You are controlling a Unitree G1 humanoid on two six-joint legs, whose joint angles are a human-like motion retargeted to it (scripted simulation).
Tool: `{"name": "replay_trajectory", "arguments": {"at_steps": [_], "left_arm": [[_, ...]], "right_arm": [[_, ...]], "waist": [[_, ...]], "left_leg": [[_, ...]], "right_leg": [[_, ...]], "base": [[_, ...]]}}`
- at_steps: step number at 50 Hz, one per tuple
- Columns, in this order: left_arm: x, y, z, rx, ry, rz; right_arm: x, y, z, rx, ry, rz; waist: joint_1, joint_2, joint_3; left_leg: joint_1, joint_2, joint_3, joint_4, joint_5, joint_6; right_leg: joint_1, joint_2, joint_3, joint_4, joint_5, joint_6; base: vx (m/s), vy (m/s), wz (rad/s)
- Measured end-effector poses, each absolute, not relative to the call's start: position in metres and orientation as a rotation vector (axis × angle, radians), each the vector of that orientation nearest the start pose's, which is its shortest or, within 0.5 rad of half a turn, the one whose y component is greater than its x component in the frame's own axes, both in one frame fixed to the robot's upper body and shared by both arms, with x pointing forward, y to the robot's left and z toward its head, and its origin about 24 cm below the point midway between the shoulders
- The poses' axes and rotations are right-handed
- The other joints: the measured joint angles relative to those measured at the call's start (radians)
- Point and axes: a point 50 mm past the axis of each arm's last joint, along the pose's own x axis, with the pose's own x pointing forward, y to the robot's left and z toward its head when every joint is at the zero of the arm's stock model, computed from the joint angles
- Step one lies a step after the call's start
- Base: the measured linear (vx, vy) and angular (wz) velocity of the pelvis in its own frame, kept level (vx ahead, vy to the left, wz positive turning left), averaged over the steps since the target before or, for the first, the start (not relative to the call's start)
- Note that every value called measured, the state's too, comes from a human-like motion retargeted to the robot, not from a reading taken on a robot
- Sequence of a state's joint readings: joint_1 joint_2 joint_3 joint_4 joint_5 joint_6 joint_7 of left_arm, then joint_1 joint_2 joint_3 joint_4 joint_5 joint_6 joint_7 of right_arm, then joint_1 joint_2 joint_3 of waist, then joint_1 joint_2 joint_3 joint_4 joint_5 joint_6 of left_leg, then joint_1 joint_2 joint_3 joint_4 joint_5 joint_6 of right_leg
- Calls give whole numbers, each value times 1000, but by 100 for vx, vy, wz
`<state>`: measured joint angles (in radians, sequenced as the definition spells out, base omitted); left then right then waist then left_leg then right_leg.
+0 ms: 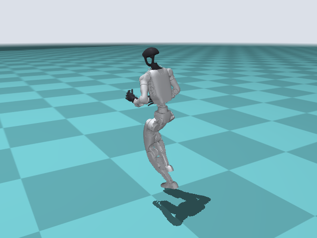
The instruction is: Run
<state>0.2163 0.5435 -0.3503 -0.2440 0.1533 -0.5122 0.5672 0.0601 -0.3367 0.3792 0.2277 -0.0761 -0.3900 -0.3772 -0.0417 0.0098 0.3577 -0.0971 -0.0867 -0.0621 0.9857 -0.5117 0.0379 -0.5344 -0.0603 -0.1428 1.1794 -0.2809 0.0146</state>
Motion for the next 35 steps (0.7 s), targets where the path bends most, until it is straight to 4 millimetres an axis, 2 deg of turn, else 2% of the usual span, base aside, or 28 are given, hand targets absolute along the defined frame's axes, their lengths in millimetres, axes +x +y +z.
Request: {"name": "replay_trajectory", "arguments": {"at_steps": [2,3,5,6,8,10,12,13,15,17,18,20,21,23,24,25,26,28,30,32,35], "left_arm": [[165,177,59,424,-392,22],[152,185,45,468,-304,30],[121,203,22,546,-129,39],[104,210,11,561,-33,45],[71,219,-6,561,143,59],[51,221,-17,514,260,81],[55,216,-23,453,285,88],[64,211,-24,421,267,86],[94,200,-18,367,174,61],[138,184,4,325,-13,5],[162,175,22,307,-136,-24],[203,155,74,270,-425,-71],[217,145,105,250,-589,-90],[230,127,165,200,-884,-124],[230,120,187,167,-996,-141],[228,115,207,130,-1093,-158],[225,111,214,101,-1136,-182],[220,106,216,55,-1152,-230],[219,108,200,42,-1065,-251],[220,117,168,63,-892,-231],[214,139,108,168,-577,-180]], "right_arm": [[249,-139,63,-341,-399,67],[257,-135,95,-335,-544,64],[256,-131,160,-313,-831,43],[249,-130,185,-312,-947,42],[232,-129,219,-322,-1132,64],[217,-126,234,-350,-1226,121],[213,-127,228,-380,-1199,174],[213,-130,219,-396,-1148,193],[218,-136,188,-423,-967,223],[223,-148,141,-432,-704,223],[222,-156,113,-430,-556,213],[208,-173,55,-425,-255,186],[195,-181,27,-428,-111,170],[161,-196,-21,-428,152,139],[143,-201,-40,-423,261,128],[124,-205,-55,-415,360,118],[111,-206,-65,-400,425,113],[98,-202,-78,-368,498,104],[112,-193,-78,-337,467,101],[144,-181,-67,-322,361,117],[213,-167,-25,-363,106,143]], "waist": [[59,-50,-12],[91,-77,-21],[156,-142,-58],[184,-166,-79],[225,-204,-113],[232,-221,-143],[205,-212,-160],[183,-202,-161],[130,-176,-155],[64,-132,-139],[28,-106,-130],[-52,-57,-112],[-94,-37,-106],[-169,1,-94],[-197,15,-87],[-223,28,-80],[-235,36,-74],[-236,52,-64],[-210,51,-60],[-164,32,-41],[-72,-26,-23]], "left_leg": [[-126,-68,26,-11,-57,54],[-202,-96,48,-4,-69,83],[-364,-152,100,-9,-26,134],[-415,-171,116,-47,41,135],[-475,-204,141,-164,226,99],[-489,-225,165,-311,368,47],[-489,-204,209,-350,395,13],[-495,-183,232,-295,362,12],[-501,-122,270,-72,255,39],[-480,-35,274,236,143,70],[-452,5,258,372,101,69],[-348,70,209,576,60,49],[-268,96,180,621,66,32],[-90,129,116,629,110,-15],[1,133,86,580,147,-42],[91,132,57,514,187,-69],[155,124,36,421,212,-87],[223,115,12,233,234,-108],[202,98,18,79,216,-101],[152,57,30,9,146,-73],[30,-40,53,-31,-57,20]], "right_leg": [[40,-76,42,268,-62,-42],[76,-111,62,371,-67,-57],[157,-168,101,489,-28,-55],[225,-169,108,464,31,-33],[364,-137,118,347,175,43],[465,-73,133,173,318,142],[499,-27,143,32,350,189],[502,-14,145,-14,326,187],[490,5,144,-72,214,150],[446,40,141,-97,45,91],[410,54,133,-97,-50,57],[315,71,104,-70,-205,-6],[257,72,85,-49,-220,-19],[156,82,53,-36,-198,-37],[122,91,41,-60,-152,-34],[93,101,30,-97,-95,-26],[78,115,29,-178,-6,3],[50,158,52,-374,177,88],[17,167,71,-480,245,141],[-21,129,60,-308,136,113],[-34,16,85,158,-63,52]], "base": [[-130,15,-60],[-135,14,-44],[-136,11,-12],[-134,7,23],[-131,3,53],[-129,4,74],[-127,9,70],[-127,12,54],[-129,14,36],[-135,15,27],[-140,16,28],[-146,18,27],[-151,20,24],[-155,23,15],[-157,25,6],[-159,25,-5],[-160,26,-19],[-162,24,-51],[-163,19,-82],[-161,12,-77],[-160,6,-66]]}}
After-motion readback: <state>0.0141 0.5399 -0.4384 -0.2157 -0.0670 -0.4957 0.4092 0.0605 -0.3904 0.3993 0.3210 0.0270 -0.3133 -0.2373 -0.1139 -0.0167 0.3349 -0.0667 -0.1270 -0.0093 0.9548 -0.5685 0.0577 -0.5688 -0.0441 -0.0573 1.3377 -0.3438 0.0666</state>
